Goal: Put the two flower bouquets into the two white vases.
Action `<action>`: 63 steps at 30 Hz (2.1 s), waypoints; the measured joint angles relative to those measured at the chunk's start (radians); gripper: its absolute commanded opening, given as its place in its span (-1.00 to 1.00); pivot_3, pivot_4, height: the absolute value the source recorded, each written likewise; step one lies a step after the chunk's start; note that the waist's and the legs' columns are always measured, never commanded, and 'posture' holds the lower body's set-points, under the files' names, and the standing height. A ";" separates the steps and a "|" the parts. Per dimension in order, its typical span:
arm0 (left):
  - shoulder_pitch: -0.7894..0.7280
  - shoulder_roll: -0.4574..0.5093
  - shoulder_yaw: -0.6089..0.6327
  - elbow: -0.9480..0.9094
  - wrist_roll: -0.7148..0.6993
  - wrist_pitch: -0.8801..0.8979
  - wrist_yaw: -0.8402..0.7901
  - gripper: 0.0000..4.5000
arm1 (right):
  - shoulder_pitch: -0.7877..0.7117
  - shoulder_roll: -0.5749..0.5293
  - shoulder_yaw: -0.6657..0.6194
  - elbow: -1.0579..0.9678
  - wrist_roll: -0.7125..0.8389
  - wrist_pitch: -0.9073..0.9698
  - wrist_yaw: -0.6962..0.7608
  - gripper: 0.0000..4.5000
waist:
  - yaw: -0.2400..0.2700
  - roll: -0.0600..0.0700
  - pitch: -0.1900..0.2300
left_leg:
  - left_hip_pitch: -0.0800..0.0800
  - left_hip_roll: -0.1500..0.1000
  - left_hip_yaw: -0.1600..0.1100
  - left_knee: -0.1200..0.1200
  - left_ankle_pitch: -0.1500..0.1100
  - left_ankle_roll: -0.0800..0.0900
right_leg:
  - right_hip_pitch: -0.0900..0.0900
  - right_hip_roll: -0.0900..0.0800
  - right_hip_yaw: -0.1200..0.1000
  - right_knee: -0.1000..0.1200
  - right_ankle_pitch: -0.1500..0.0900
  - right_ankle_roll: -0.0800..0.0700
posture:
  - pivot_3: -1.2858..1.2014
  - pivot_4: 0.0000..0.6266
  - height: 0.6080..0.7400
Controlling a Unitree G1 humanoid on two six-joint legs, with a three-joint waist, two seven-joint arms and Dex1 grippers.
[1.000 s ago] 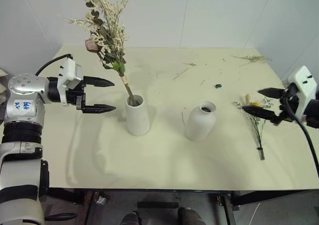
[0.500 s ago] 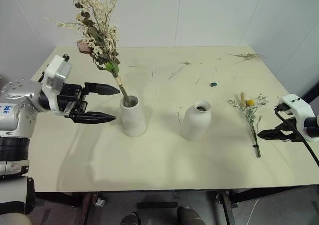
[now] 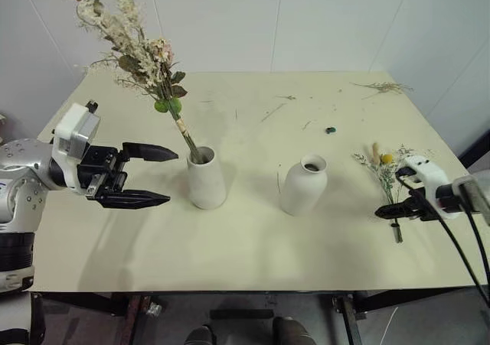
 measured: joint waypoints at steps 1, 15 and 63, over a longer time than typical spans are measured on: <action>0.002 0.000 0.005 -0.003 -0.002 0.000 0.000 1.00 | -0.001 0.000 0.001 0.004 -0.010 -0.012 0.006 0.31 | 0.000 0.000 0.000 | 0.000 0.000 0.000 0.000 0.000 0.000 | 0.000 0.000 0.000 0.000 0.000 0.000 | 0.03 -0.52 1.00; 0.007 -0.032 0.016 -0.002 -0.002 -0.006 0.005 1.00 | 0.024 0.038 -0.105 -0.017 -0.021 -0.077 0.025 -0.97 | 0.000 0.000 0.000 | 0.000 0.000 0.000 0.000 0.000 0.000 | 0.000 0.000 0.000 0.001 0.000 0.000 | 0.03 -0.52 1.00; -0.132 -0.204 -0.072 0.140 0.105 -0.074 0.085 1.00 | 0.390 0.680 -0.495 -0.549 0.380 -0.804 -0.202 -0.52 | 0.002 -0.001 -0.001 | 0.003 0.000 -0.002 0.001 0.001 -0.001 | 0.001 0.001 0.000 0.005 0.000 0.000 | 0.03 -0.52 1.00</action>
